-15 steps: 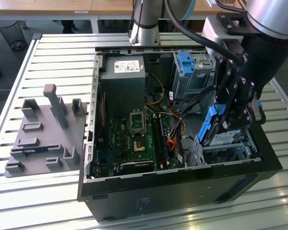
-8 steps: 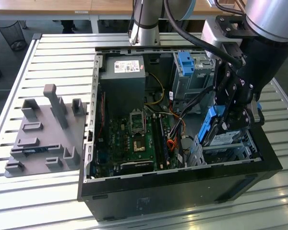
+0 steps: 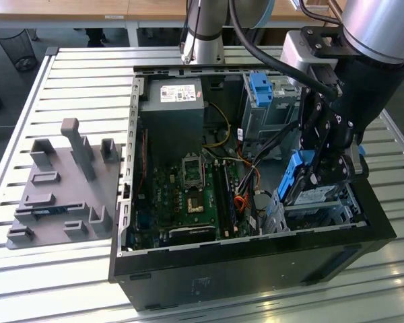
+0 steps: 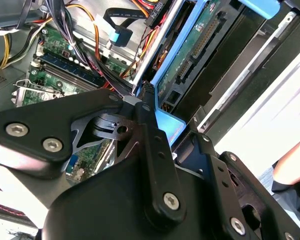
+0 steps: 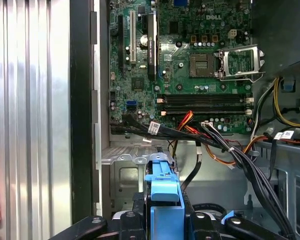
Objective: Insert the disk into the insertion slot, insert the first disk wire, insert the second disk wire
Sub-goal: 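Insert the disk into the insertion slot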
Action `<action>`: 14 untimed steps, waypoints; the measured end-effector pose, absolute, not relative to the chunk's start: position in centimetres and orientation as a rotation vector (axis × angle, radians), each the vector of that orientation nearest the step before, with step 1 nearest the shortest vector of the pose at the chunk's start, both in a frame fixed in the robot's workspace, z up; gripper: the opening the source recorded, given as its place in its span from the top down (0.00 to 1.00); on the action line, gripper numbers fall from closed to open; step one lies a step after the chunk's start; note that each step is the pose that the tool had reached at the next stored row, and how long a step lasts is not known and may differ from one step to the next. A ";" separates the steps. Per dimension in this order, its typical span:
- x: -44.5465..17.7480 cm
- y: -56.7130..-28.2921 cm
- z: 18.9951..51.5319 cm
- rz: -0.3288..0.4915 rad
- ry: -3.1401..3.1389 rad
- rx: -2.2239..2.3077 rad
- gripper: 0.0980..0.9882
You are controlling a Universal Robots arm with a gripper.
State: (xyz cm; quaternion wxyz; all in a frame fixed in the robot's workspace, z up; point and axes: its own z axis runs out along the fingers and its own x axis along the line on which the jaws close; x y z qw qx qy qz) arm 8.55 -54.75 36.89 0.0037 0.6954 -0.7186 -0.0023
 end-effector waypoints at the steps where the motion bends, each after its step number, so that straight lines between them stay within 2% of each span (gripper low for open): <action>1: 8.6 -54.7 36.8 -0.007 -2.252 2.180 0.70; 14: 8.6 -54.8 36.2 -0.007 -2.252 2.180 0.70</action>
